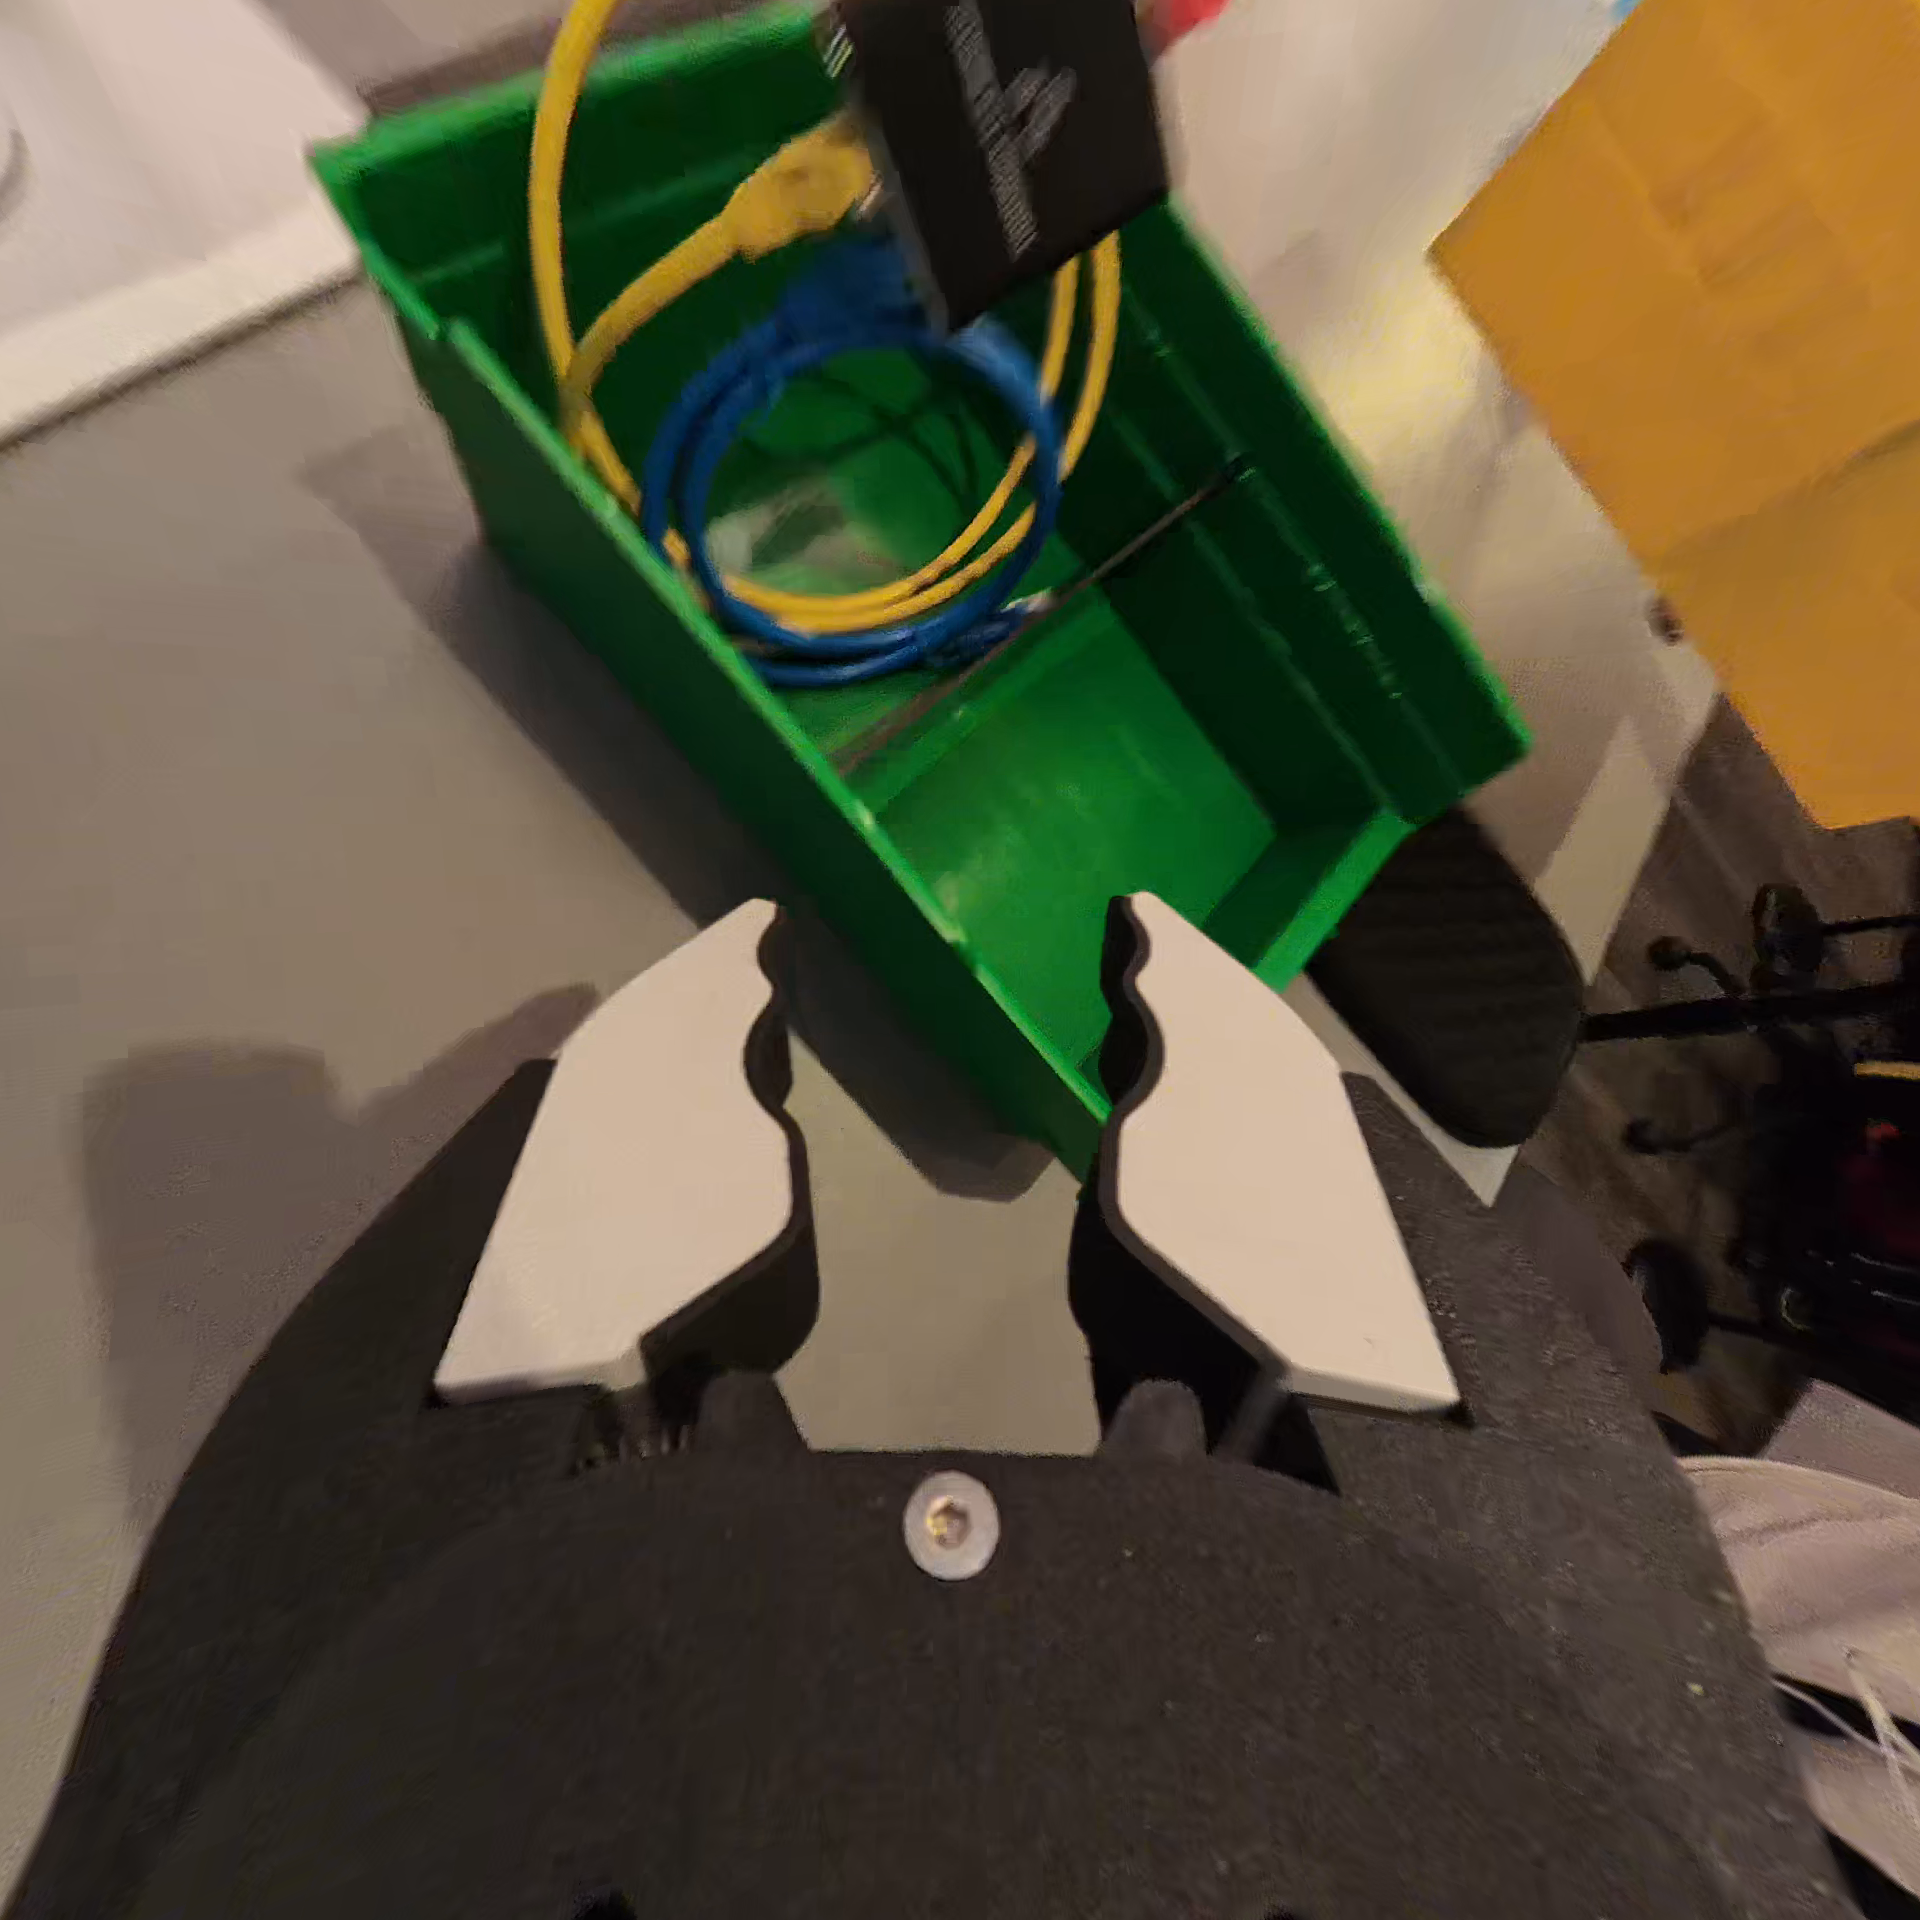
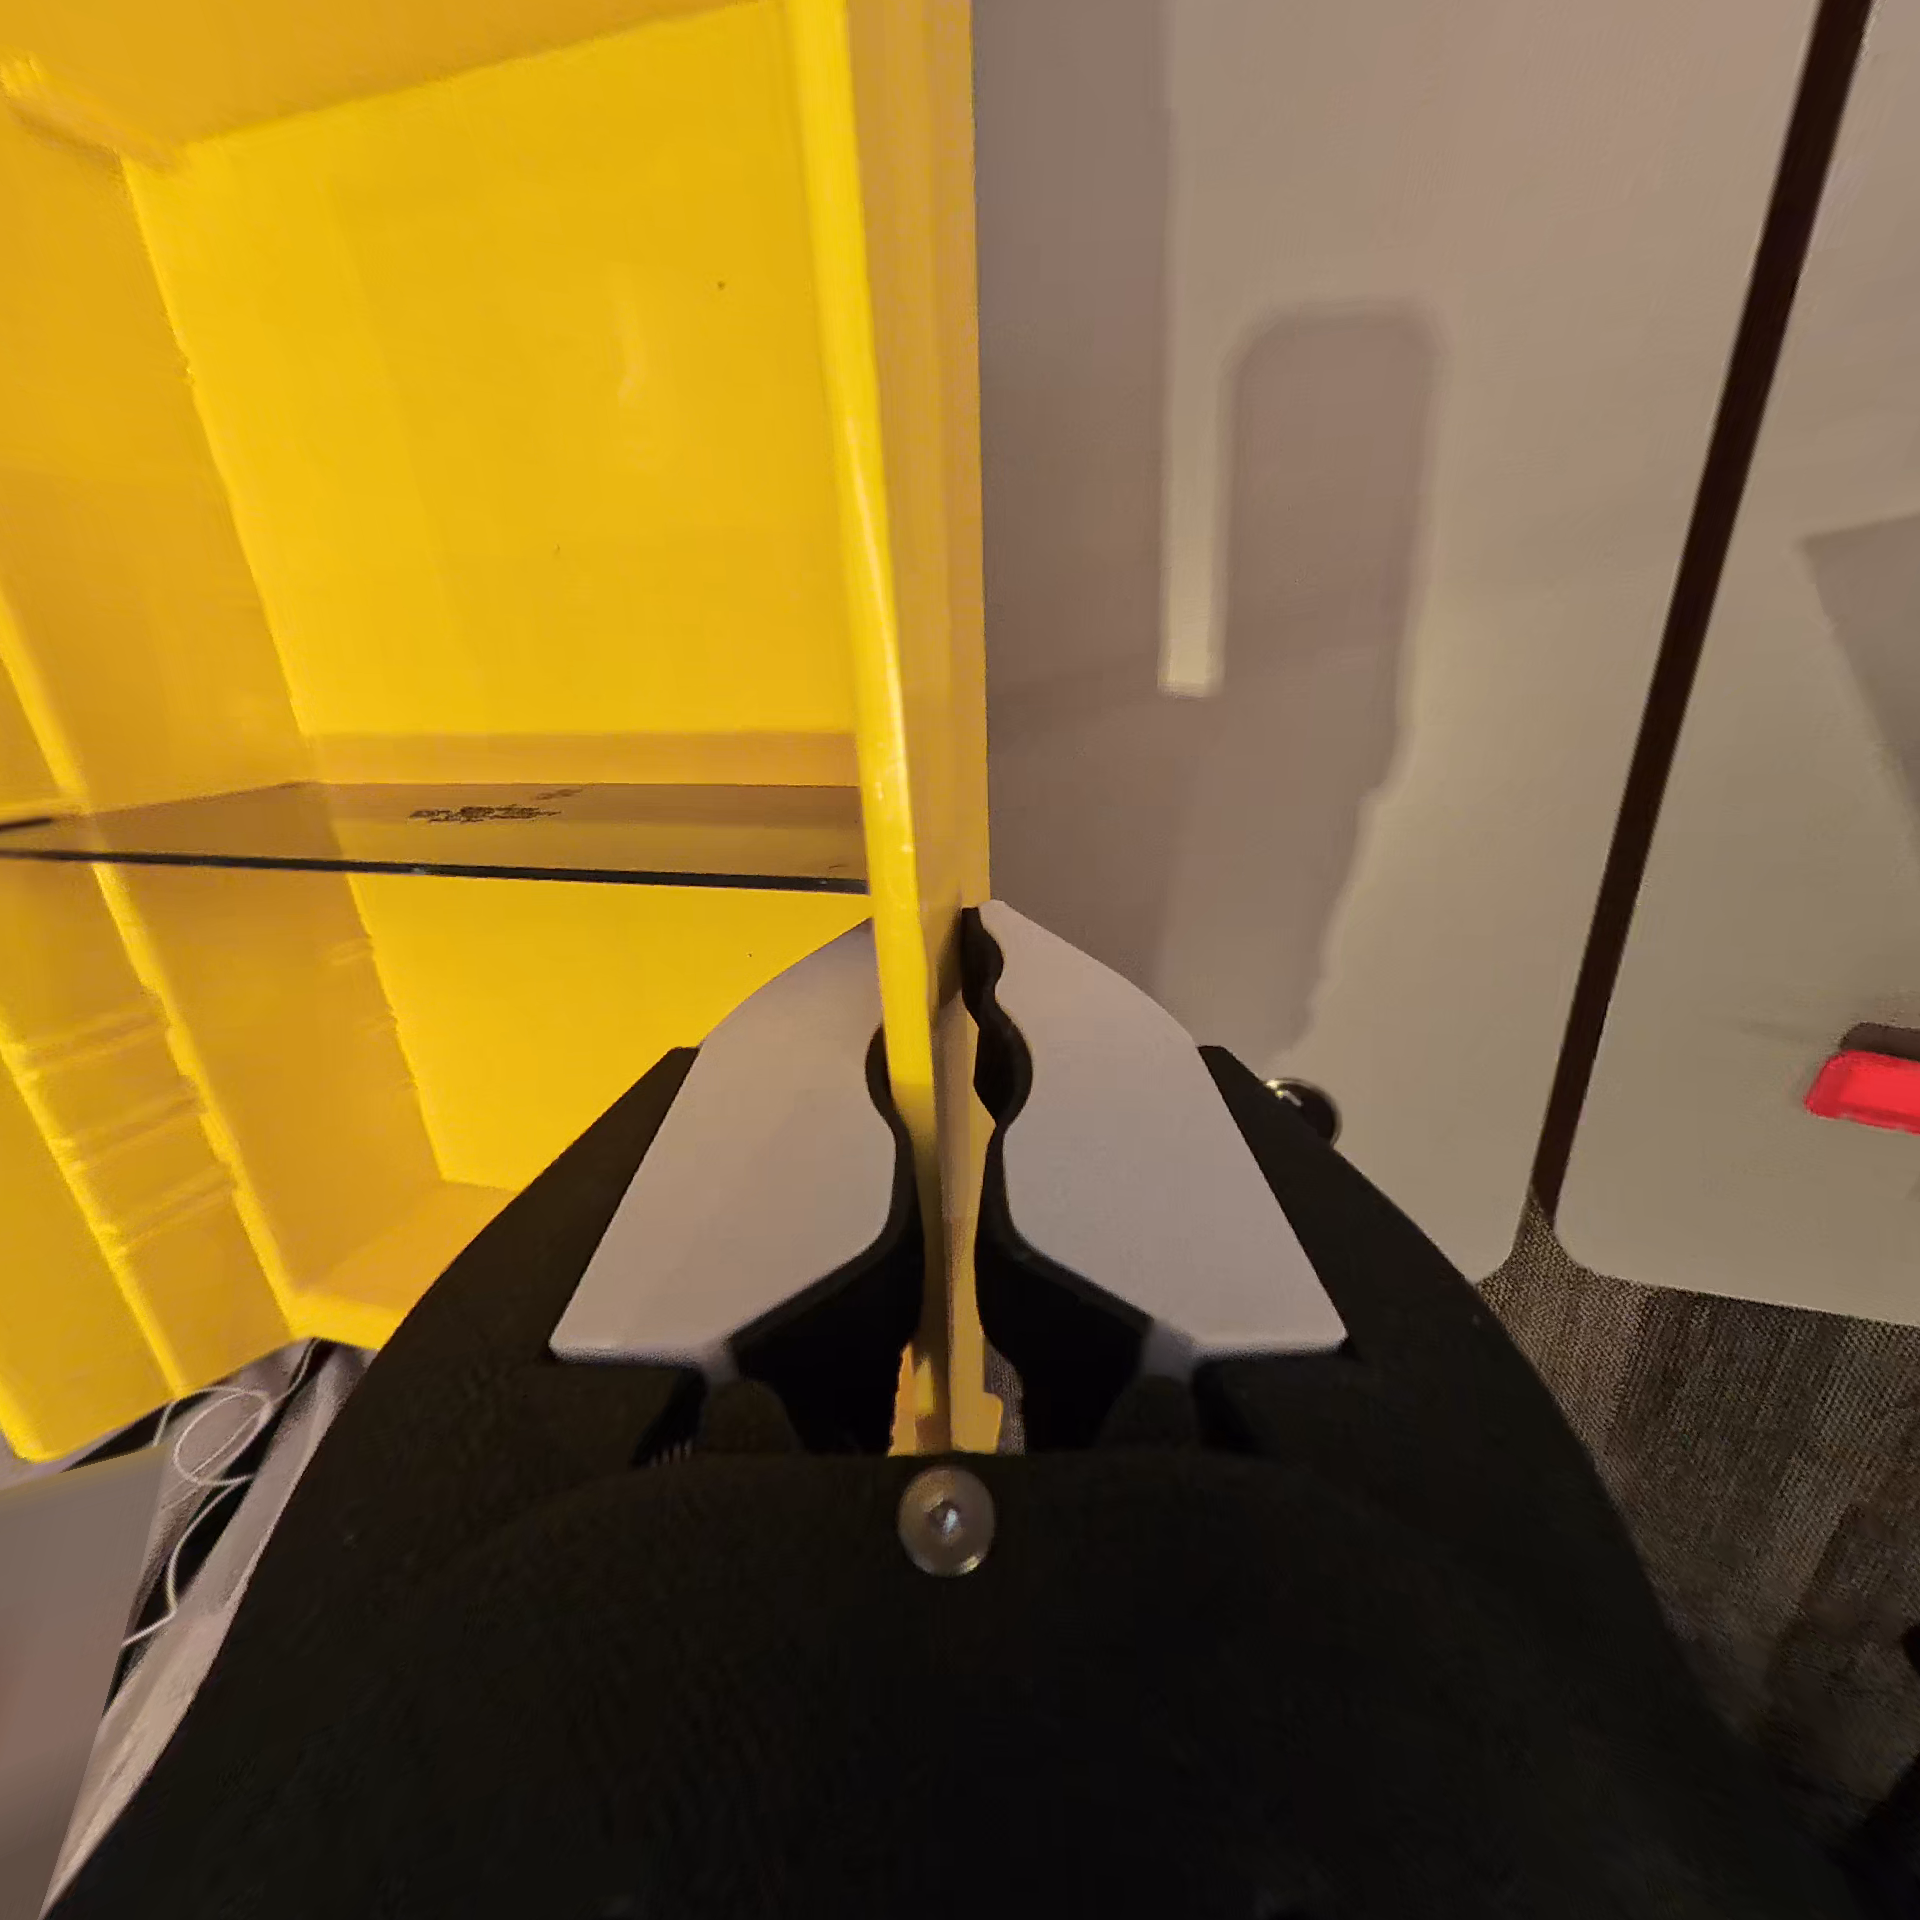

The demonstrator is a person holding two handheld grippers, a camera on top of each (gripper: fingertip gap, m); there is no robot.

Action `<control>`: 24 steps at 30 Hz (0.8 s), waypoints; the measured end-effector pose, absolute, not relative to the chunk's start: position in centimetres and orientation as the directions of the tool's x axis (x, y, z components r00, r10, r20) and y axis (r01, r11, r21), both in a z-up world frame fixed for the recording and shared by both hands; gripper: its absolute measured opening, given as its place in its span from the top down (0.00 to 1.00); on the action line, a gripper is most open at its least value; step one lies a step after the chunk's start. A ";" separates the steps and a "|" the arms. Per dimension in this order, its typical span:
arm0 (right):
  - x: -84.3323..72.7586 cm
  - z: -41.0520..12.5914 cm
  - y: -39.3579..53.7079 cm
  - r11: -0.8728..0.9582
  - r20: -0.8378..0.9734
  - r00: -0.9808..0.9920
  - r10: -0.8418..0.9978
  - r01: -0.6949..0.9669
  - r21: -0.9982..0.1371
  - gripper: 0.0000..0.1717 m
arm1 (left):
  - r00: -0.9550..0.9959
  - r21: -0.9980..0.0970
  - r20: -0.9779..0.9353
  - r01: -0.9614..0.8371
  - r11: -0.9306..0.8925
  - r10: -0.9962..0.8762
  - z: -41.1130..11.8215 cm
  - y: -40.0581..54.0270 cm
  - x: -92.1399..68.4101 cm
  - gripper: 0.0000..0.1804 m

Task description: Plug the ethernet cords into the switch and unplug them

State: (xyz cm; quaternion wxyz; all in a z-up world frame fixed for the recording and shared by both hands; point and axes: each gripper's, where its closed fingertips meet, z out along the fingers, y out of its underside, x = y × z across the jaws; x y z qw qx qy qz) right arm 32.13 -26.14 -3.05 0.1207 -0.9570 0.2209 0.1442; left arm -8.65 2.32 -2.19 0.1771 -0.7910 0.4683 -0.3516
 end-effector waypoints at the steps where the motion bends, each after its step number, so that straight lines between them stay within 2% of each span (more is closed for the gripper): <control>1: 32.6 -3.6 -26.1 -0.872 -0.332 0.859 -0.388 -0.459 -0.167 0.97 | 0.363 -0.557 0.387 -0.640 -0.529 -0.847 -3.0 2.8 -8.6 0.64; 5: 33.7 -5.3 -25.2 -0.862 -0.374 0.841 -0.391 -0.477 -0.171 0.97 | 0.528 -0.484 0.403 -0.570 -0.664 -0.747 -4.3 4.2 -8.3 0.64; 10: 34.4 -6.8 -24.3 -0.865 -0.381 0.839 -0.388 -0.474 -0.162 0.97 | 0.635 -0.325 0.427 -0.556 -0.765 -0.644 -8.0 2.9 -8.8 0.65; 12: 34.5 -7.2 -24.2 -0.870 -0.373 0.843 -0.387 -0.468 -0.154 0.97 | 0.662 -0.252 0.454 -0.546 -0.799 -0.596 -8.5 2.4 -8.4 0.68; 16: 34.4 -8.1 -24.2 -0.881 -0.362 0.848 -0.388 -0.456 -0.125 0.97 | 0.635 -0.151 0.406 -0.663 -0.734 -0.657 -9.2 0.7 -7.3 0.77; 17: 34.4 -8.3 -24.2 -0.882 -0.359 0.849 -0.388 -0.455 -0.123 0.97 | 0.628 -0.121 0.397 -0.687 -0.717 -0.669 -9.5 0.1 -7.2 0.82; 24: 34.0 -8.8 -23.6 -0.885 -0.358 0.850 -0.387 -0.451 -0.115 0.97 | 0.675 -0.099 0.291 -0.683 -0.723 -0.678 -10.3 2.1 -8.7 0.94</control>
